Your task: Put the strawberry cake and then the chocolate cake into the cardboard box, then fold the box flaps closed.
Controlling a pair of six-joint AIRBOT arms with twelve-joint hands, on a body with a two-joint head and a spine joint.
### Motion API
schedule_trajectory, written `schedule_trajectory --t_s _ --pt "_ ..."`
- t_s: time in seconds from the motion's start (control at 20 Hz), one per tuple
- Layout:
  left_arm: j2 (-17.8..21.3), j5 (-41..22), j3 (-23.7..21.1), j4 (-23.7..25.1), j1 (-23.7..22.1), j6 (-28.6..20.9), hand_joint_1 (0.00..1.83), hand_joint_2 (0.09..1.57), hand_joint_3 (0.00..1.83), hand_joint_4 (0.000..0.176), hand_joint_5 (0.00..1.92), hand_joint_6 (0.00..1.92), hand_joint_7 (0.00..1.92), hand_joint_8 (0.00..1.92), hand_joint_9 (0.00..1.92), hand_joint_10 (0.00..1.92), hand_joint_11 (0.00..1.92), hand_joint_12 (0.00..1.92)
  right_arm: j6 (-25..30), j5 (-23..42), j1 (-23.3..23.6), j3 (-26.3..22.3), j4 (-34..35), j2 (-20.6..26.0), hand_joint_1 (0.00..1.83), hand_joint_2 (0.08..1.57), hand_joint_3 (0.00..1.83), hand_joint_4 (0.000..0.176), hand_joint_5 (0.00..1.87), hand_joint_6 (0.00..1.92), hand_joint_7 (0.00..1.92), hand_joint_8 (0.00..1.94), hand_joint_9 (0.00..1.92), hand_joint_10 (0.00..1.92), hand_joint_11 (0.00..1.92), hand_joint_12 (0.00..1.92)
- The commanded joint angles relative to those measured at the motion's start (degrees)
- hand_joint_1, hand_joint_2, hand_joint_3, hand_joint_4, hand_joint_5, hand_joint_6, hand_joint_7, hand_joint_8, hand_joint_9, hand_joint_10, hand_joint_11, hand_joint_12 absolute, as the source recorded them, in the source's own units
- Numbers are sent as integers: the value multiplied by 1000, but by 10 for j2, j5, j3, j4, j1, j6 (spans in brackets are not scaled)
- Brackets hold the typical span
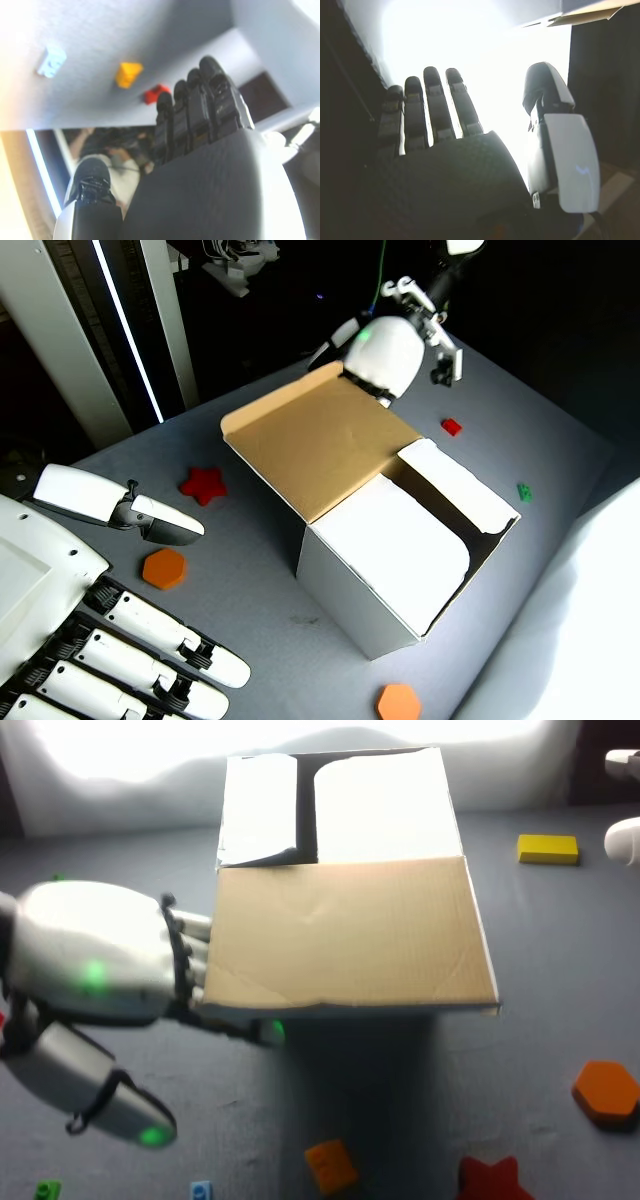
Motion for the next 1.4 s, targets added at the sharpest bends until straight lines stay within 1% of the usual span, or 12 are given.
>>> schedule_trajectory --t_s 0.0,0.35,0.4,0.45,0.5,0.6,0.85,1.0,1.05,1.15,1.2,1.35 --pt "6 -25 2 -43 -16 -8 0 1145 0 0 259 3 250 5 234 8 0 751 5 52 6 0 -8 8 0 1235 5 0 132 10 144 4 79 10 19 15" --pt "17 -52 35 -16 -130 -48 0 1133 0 0 256 1 256 4 241 7 0 730 1 52 6 0 -9 8 0 1228 0 0 172 19 152 6 101 15 14 29" --pt "11 -53 46 -12 -146 -50 0 1130 0 0 259 2 262 4 245 6 0 745 1 52 6 0 -10 7 0 1230 1 0 165 14 147 3 97 12 5 32" --pt "3 -54 57 -6 -162 -51 0 1133 0 0 258 1 261 3 243 4 0 748 1 52 7 0 -10 7 0 1232 0 0 169 3 150 0 106 5 0 109" --pt "-9 -56 72 -1 -176 -52 0 1131 0 0 265 4 259 2 242 4 0 750 1 52 7 0 -10 7 0 1228 0 0 155 1 143 0 99 1 0 88" --pt "-52 -60 124 6 -200 -52 0 1136 0 0 258 1 256 2 245 5 0 747 1 52 7 0 -11 7 0 1226 0 0 145 0 122 0 83 0 0 53" --pt "-165 -61 272 23 -200 -52 0 1135 0 0 246 0 250 0 245 3 0 740 1 52 7 0 -17 2 0 1226 1 0 141 0 161 5 110 7 0 153" --pt "-209 -61 328 29 -179 -52 0 1136 0 0 251 3 248 1 243 2 0 737 1 51 7 0 -17 2 0 1231 1 0 147 0 169 3 120 8 0 194" --pt "-218 -59 337 35 -165 -52 0 1134 0 0 253 4 244 0 241 1 0 737 1 50 7 0 -17 2 0 1230 1 0 120 0 145 1 105 1 0 138" --pt "-220 -59 335 42 -144 -48 0 1132 0 0 248 1 233 0 233 0 0 722 1 48 7 0 -17 2 0 1233 2 0 122 4 141 1 97 0 0 123" --pt "-220 -59 333 47 -134 -48 0 1130 0 0 254 3 240 2 241 3 0 737 1 46 7 0 -19 2 0 1238 3 0 107 2 119 1 73 1 0 64" --pt "-214 -59 327 49 -133 -49 0 1132 0 0 251 2 233 1 232 2 0 734 1 46 7 0 -19 2 0 1239 2 0 116 6 119 2 77 5 5 25"
